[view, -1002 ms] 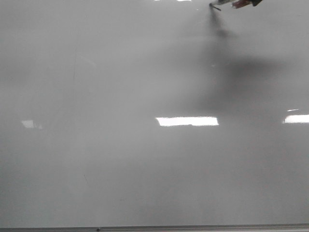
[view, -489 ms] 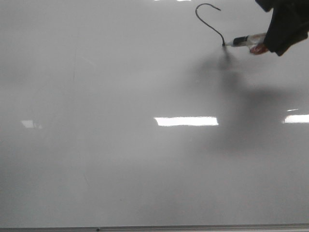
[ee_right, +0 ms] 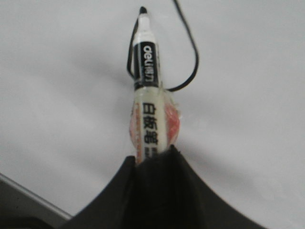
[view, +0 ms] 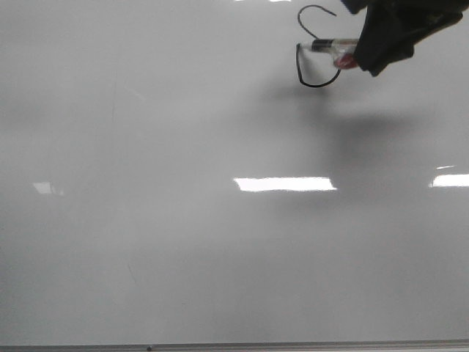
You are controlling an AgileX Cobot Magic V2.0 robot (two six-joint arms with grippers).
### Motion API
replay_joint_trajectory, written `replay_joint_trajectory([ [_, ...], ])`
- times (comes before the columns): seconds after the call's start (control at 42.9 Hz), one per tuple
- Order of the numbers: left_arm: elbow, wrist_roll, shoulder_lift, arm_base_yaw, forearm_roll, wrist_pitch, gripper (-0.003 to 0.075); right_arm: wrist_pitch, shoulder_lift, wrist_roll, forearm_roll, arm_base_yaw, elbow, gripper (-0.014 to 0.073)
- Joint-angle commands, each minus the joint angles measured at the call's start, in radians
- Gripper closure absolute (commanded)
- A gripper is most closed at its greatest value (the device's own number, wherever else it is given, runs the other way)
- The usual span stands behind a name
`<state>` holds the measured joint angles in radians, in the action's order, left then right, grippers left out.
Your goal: Write number 8 on whiteboard
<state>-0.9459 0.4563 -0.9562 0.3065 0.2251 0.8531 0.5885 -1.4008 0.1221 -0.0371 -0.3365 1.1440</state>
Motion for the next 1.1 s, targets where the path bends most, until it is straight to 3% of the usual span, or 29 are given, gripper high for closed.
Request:
replay_joint_trajectory([
  [0.0, -0.026, -0.009, 0.016, -0.002, 0.022, -0.063, 0.0303, -0.024, 0.027, -0.006, 0.019, 0.038, 0.058, 0.0655],
  [0.21, -0.026, -0.009, 0.016, -0.002, 0.022, -0.063, 0.0303, -0.023, 0.038, -0.002, 0.018, 0.085, 0.059, 0.0655],
  [0.466, -0.026, 0.057, 0.014, 0.021, 0.062, -0.063, 0.0303, 0.098, 0.213, 0.079, 0.014, -0.051, 0.054, 0.0655],
  [0.606, -0.028, 0.218, 0.003, 0.114, 0.164, -0.061, 0.0295, 0.299, 0.302, 0.203, 0.006, -0.149, 0.054, 0.0655],
  [0.816, -0.061, 0.241, -0.062, 0.297, 0.177, -0.062, 0.0216, 0.516, 0.370, 0.337, -0.078, -0.250, 0.054, 0.0655],
  [0.909, -0.084, 0.241, -0.102, 0.380, 0.179, -0.067, 0.0180, 0.571, 0.377, 0.374, -0.114, -0.271, 0.042, 0.0655],
  [1.072, -0.116, 0.271, -0.190, 0.517, 0.181, -0.076, 0.0186, 0.568, 0.377, 0.483, -0.200, -0.289, -0.052, 0.0655],
])
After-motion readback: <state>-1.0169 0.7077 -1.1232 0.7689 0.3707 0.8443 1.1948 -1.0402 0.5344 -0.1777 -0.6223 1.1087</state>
